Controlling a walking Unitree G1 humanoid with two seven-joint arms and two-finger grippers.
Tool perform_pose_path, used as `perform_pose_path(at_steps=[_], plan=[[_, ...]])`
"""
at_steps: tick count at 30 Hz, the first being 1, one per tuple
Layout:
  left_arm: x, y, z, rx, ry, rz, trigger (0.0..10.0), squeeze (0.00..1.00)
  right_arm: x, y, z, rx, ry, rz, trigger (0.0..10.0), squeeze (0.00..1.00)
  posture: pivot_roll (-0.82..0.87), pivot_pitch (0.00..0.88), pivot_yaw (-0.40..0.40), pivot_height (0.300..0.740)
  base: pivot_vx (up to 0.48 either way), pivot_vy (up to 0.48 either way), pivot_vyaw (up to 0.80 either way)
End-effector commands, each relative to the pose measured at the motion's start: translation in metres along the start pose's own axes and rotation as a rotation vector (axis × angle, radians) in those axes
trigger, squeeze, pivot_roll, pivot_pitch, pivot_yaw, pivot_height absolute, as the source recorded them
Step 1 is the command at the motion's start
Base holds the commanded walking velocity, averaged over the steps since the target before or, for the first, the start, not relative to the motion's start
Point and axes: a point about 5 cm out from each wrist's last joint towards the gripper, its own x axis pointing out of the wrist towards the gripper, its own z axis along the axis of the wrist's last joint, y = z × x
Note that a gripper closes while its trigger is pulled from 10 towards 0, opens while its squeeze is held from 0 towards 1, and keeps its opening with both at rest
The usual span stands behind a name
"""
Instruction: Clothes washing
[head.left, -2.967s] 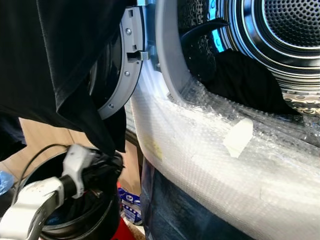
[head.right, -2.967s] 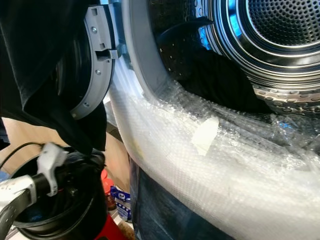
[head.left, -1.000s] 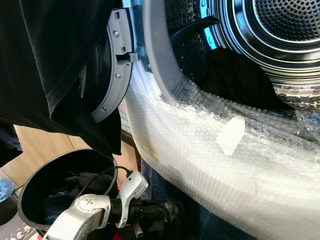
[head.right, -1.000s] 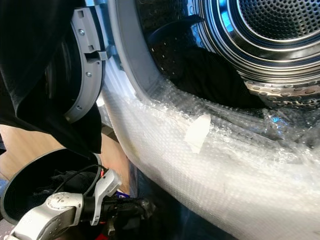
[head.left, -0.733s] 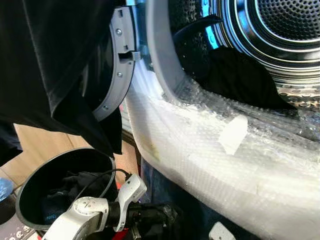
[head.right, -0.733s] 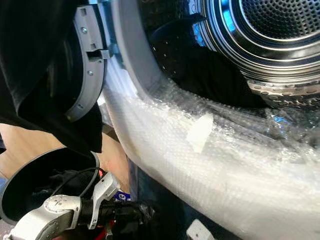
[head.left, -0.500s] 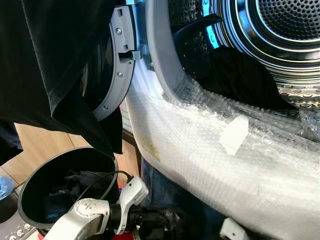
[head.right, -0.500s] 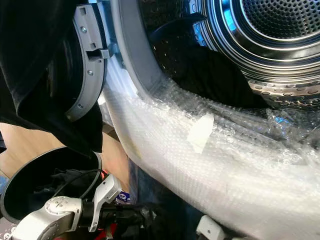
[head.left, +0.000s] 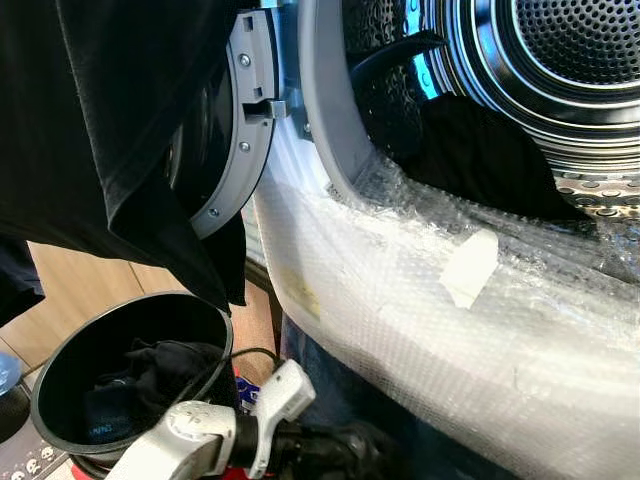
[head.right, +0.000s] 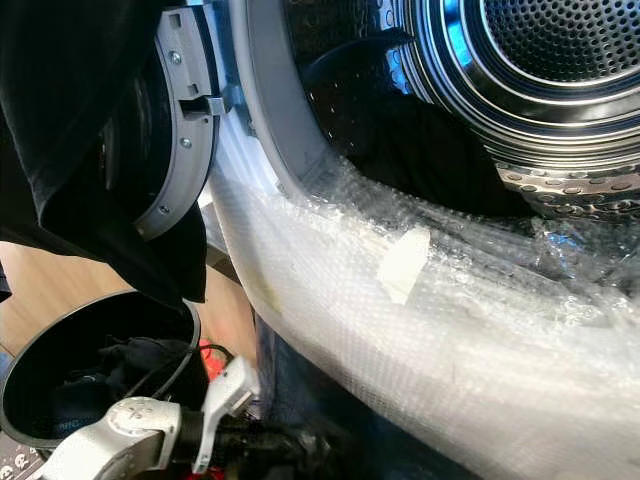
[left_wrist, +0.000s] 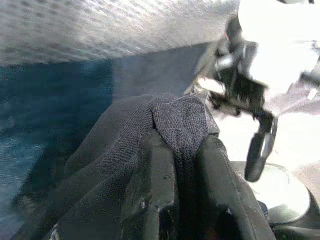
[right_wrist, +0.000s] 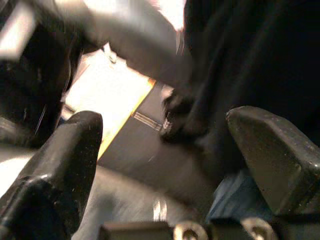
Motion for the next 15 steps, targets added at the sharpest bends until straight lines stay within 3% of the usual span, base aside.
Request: perform_pose_path(at_steps=[1,7,10,15], plan=[[0.000,-0.004,0.007,0.030,-0.007,-0.030,0.0,0.00,-0.007,0.001,0.010,-0.018,-0.029,0.005,10.0,1.00,0.14,0.000,-0.001,0.740,0.000,0.000,0.00],[0.008,-0.008,0.008,0.047,0.007,-0.083,0.0,0.00,-0.014,0.007,0.026,-0.042,-0.029,0.044,10.0,1.00,0.14,0.000,0.000,0.740,0.000,0.000,0.00],[0.014,-0.010,0.010,0.058,0.003,-0.104,0.0,0.00,-0.010,0.010,0.022,-0.026,-0.002,0.044,10.0,1.00,0.13,0.000,-0.007,0.740,0.000,0.000,0.00],[0.025,-0.003,0.022,0.066,-0.052,-0.068,0.0,0.00,0.002,0.002,0.018,0.050,-0.035,-0.068,10.0,1.00,0.13,0.000,-0.004,0.740,0.000,0.000,0.00]])
